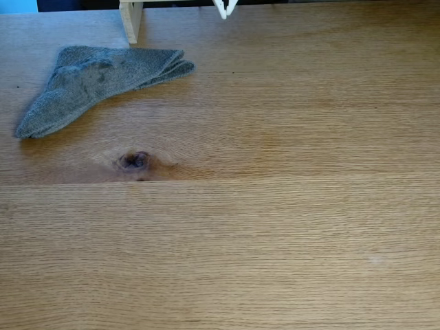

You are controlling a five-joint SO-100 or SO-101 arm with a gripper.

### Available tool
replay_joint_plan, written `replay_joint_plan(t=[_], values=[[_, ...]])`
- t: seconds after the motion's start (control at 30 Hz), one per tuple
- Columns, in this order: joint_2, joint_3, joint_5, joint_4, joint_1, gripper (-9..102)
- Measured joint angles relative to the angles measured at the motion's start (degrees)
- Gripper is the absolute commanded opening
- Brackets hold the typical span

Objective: Clean the area in front of the robot

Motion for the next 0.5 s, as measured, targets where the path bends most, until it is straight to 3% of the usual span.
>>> replay_joint_plan(t=[0.5], values=[[0.62,0.0,-0.53,0.0,-0.35,0]])
